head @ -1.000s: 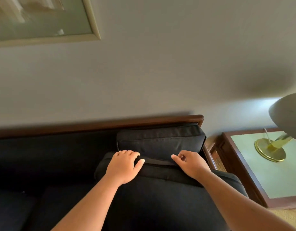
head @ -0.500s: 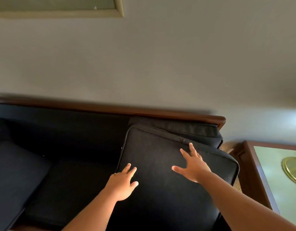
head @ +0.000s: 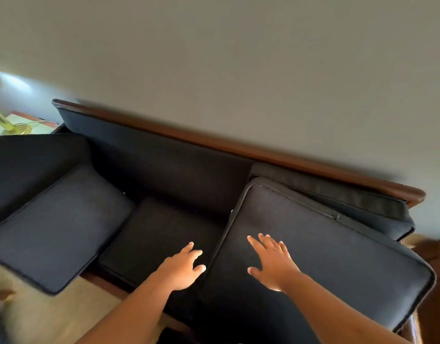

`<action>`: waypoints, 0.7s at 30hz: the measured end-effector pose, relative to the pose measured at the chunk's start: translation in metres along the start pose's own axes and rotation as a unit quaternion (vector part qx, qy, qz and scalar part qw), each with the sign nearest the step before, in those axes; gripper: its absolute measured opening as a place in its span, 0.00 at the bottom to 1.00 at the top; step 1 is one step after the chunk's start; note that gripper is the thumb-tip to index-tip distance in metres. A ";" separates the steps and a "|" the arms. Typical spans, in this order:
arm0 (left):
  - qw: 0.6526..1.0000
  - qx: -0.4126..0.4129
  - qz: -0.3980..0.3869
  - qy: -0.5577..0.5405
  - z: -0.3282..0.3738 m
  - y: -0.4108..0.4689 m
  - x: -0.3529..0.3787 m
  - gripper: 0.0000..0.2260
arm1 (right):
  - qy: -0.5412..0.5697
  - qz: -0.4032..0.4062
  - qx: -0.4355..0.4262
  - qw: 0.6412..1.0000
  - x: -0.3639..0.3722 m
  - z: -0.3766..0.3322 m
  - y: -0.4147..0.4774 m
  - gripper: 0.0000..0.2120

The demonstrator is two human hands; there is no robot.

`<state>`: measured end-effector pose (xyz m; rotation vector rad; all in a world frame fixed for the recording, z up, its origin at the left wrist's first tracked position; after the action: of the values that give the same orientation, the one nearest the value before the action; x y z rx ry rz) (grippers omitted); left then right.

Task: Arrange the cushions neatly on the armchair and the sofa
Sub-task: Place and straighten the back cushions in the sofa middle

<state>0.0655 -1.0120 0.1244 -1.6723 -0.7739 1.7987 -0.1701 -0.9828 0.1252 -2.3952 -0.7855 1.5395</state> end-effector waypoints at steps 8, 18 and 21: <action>0.997 -0.048 -0.044 -0.029 -0.191 0.077 -0.025 0.27 | 0.073 -0.025 0.008 0.997 0.027 -0.108 0.130 0.36; 0.983 -0.163 -0.085 0.011 -0.421 0.193 -0.065 0.25 | 0.142 -0.092 0.081 0.982 0.093 -0.219 0.279 0.31; 0.980 -0.168 -0.104 0.028 -0.441 0.230 -0.050 0.24 | 0.171 -0.118 0.101 0.973 0.137 -0.233 0.310 0.31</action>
<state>0.5051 -1.1871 -0.0358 -1.7642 -1.2344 1.5337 0.1832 -1.1432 -0.0108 -2.2353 -0.7637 1.0262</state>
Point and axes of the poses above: each hand's wrist, its own y-axis towards the middle knuckle, its own x-axis out of the palm, z = x × y, the point moved 10 cm from there along y, towards the middle knuckle, and after that the axes turned 13 degrees about -x, right-handed, at the moved point
